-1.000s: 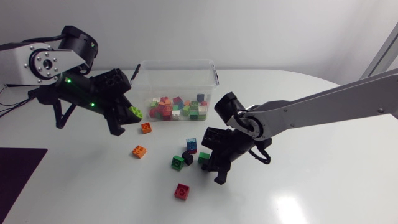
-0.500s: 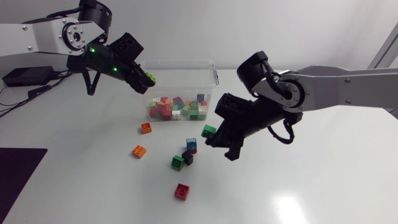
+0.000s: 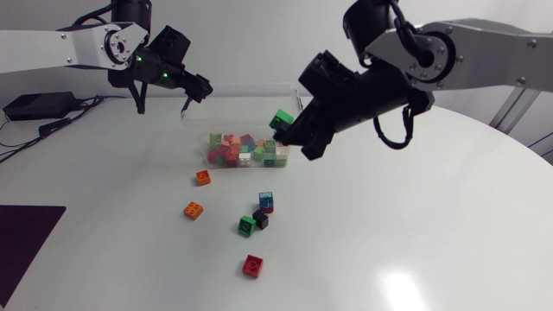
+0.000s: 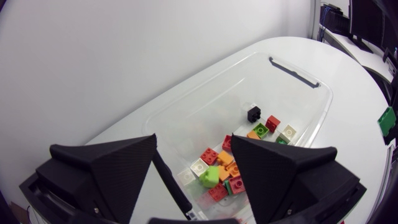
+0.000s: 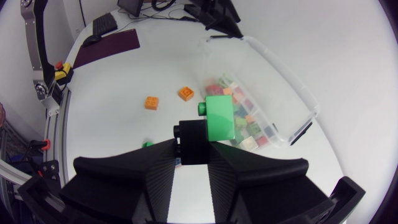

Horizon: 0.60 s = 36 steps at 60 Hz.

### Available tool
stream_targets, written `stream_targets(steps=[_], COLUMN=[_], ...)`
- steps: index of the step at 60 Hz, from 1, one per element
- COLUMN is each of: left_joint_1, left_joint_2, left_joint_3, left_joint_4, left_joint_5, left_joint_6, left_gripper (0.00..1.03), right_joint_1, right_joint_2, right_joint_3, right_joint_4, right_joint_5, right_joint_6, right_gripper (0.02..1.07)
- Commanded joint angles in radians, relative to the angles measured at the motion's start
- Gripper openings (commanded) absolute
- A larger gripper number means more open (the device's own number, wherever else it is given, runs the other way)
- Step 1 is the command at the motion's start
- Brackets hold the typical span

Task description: Place the duplo bricks in the container

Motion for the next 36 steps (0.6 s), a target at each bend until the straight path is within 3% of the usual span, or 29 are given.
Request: stream_targets(steps=[1,10,22,36], left_joint_1=[0.012,0.016,0.026,0.002], left_joint_2=[-0.057,-0.181,-0.392,-0.454], left_joint_3=[-0.032,-0.113,-0.366,-0.519], left_joint_4=[0.013,-0.039,-0.047,-0.118], left_joint_5=[-0.014,-0.03,-0.053,-0.082], left_joint_6=[-0.029,0.008,0.118,0.205], left_gripper=[0.99,0.99,0.99,0.99], right_joint_1=[-0.02,-0.048,-0.069,-0.069], right_joint_2=[0.054,0.129,0.235,0.385], right_joint_3=[0.073,0.184,0.289,0.423], right_joint_4=[-0.007,0.011,0.082,0.148], right_joint_5=[-0.011,-0.014,-0.016,-0.013], right_joint_6=[0.037,0.067,0.109,0.158], right_gripper=[0.17,0.17,0.18,0.18])
